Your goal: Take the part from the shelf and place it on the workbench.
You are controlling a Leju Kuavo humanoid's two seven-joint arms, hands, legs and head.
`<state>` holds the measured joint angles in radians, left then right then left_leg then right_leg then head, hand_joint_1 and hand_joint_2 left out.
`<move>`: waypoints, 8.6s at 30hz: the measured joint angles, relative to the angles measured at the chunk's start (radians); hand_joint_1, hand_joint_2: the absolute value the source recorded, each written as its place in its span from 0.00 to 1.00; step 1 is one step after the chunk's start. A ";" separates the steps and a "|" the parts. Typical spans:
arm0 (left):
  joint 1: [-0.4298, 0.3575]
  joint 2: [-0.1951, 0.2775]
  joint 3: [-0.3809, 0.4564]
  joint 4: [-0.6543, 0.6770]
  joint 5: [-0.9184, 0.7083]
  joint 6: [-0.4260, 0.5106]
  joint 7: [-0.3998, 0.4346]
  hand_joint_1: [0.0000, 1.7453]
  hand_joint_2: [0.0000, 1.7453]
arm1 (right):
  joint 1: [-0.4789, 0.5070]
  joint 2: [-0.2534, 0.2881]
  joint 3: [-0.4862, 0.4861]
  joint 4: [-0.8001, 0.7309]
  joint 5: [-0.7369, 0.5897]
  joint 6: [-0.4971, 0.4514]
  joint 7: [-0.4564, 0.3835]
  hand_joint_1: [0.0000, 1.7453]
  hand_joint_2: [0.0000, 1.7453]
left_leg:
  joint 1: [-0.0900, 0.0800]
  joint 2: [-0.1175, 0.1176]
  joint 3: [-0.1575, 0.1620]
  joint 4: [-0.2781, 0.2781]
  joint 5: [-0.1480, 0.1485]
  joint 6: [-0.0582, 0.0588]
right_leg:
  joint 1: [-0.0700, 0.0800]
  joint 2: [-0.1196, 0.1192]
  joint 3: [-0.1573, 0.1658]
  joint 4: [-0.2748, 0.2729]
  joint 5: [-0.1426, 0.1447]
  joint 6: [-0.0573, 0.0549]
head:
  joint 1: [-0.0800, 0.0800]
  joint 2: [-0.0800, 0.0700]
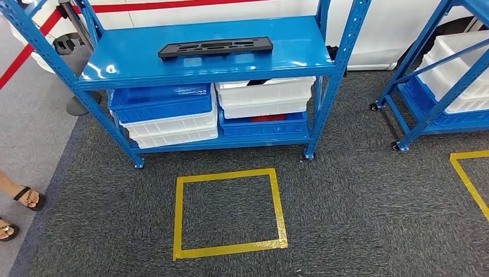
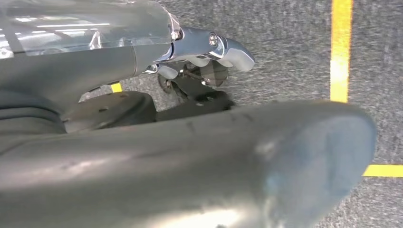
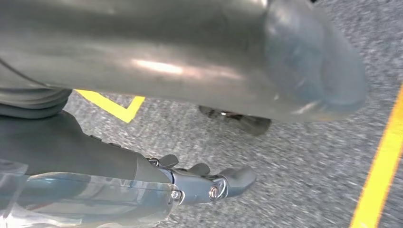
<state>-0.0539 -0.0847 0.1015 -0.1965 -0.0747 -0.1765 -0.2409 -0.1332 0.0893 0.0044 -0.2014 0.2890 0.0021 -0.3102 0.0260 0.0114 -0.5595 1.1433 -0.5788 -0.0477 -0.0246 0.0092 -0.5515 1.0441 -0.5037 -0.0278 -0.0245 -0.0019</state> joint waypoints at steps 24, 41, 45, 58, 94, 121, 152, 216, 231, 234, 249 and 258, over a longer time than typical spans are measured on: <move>-0.008 0.000 0.001 0.004 -0.014 -0.015 0.041 0.00 0.00 | -0.078 0.008 -0.053 -0.021 -0.038 0.210 -0.305 0.00 0.00 | -0.015 -0.013 0.052 -0.131 0.080 0.042 | -0.020 -0.013 -0.081 0.019 0.057 0.064 | -0.001 0.000; -0.008 0.006 0.001 0.005 -0.034 -0.025 0.027 0.00 0.00 | -0.094 0.041 0.182 -0.518 0.085 0.133 -0.367 0.00 0.00 | -0.021 -0.011 -0.023 -0.106 0.106 0.036 | -0.012 -0.001 -0.053 0.013 0.040 0.040 | -0.001 0.000; -0.004 0.006 0.002 0.005 -0.042 -0.029 0.028 0.00 0.00 | -0.038 0.035 0.258 -0.750 0.162 0.132 -0.314 0.00 0.00 | -0.015 -0.009 -0.011 -0.131 0.132 0.064 | -0.008 -0.004 -0.081 0.079 -0.009 0.053 | -0.001 0.000; -0.022 0.004 0.004 0.005 -0.078 -0.052 0.038 0.00 0.00 | -0.387 -0.041 0.635 -0.984 0.418 0.081 -0.113 0.00 0.00 | -0.042 -0.003 -0.025 -0.111 0.126 0.056 | 0.018 -0.005 -0.057 -0.001 0.055 0.006 | -0.001 0.000; -0.001 0.004 0.041 0.004 -0.073 -0.082 -0.015 0.00 0.00 | -0.732 -0.007 0.966 -0.853 0.299 0.113 -0.041 0.00 0.00 | -0.016 -0.015 -0.142 0.125 0.029 0.016 | 0.011 -0.007 0.000 -0.040 0.028 -0.004 | -0.002 0.000; 0.005 -0.003 0.057 0.012 -0.073 -0.086 -0.001 0.00 0.00 | -0.743 -0.012 1.017 -0.832 0.268 0.085 -0.034 0.00 0.00 | -0.017 -0.024 0.078 -0.052 0.039 0.026 | 0.020 0.001 -0.166 -0.039 0.183 -0.006 | -0.001 0.000; -0.044 -0.008 0.057 0.012 -0.143 -0.102 0.041 0.00 0.00 | -0.752 0.193 1.032 -0.520 0.654 -0.448 0.029 0.00 1.00 | -0.025 -0.022 -0.020 -0.153 0.150 0.047 | 0.017 0.007 -0.092 -0.050 0.128 0.024 | -0.001 0.000; -0.043 -0.022 0.073 0.011 -0.170 -0.129 0.008 0.00 0.00 | -0.467 0.164 0.853 -0.318 0.719 -0.635 -0.038 0.00 1.00 | -0.031 -0.020 -0.049 -0.128 0.161 0.048 | 0.021 0.000 -0.045 -0.002 0.034 0.006 | -0.001 0.000; -0.043 -0.022 0.076 0.011 -0.177 -0.128 0.015 0.00 0.00 | -0.466 0.165 0.820 -0.316 0.763 -0.684 -0.016 0.00 1.00 | -0.032 -0.020 -0.046 -0.129 0.161 0.038 | 0.020 0.000 -0.040 -0.003 0.033 0.005 | -0.001 0.000; -0.043 -0.022 0.076 0.011 -0.179 -0.129 0.017 0.00 0.00 | -0.467 0.165 0.820 -0.316 0.794 -0.698 0.002 0.00 1.00 | -0.032 -0.020 -0.046 -0.129 0.161 0.038 | 0.020 0.000 -0.040 -0.003 0.034 0.006 | -0.001 0.000; -0.044 -0.022 0.084 0.011 -0.182 -0.130 0.020 0.00 0.00 | -0.454 0.157 0.797 -0.350 0.979 -0.708 0.094 1.00 1.00 | -0.033 -0.020 -0.046 -0.128 0.161 0.039 | 0.020 0.000 -0.040 -0.004 0.034 0.006 | -0.001 0.000; -0.044 -0.023 0.092 0.011 -0.179 -0.132 0.020 0.00 0.00 | -0.422 0.144 0.726 -0.408 1.037 -0.708 0.087 1.00 1.00 | -0.033 -0.020 -0.046 -0.128 0.160 0.039 | 0.020 0.000 -0.039 -0.004 0.034 0.006 | -0.001 0.000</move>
<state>-0.0977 -0.1076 0.1939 -0.1854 -0.2535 -0.3088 -0.2204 -0.5552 0.2334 0.7305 -0.6094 1.3263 -0.7060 -0.2232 -0.0065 -0.0086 -0.6058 1.0153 -0.4184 -0.0090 -0.0050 0.0094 -0.5908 1.0399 -0.4698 -0.0216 -0.0259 -0.0019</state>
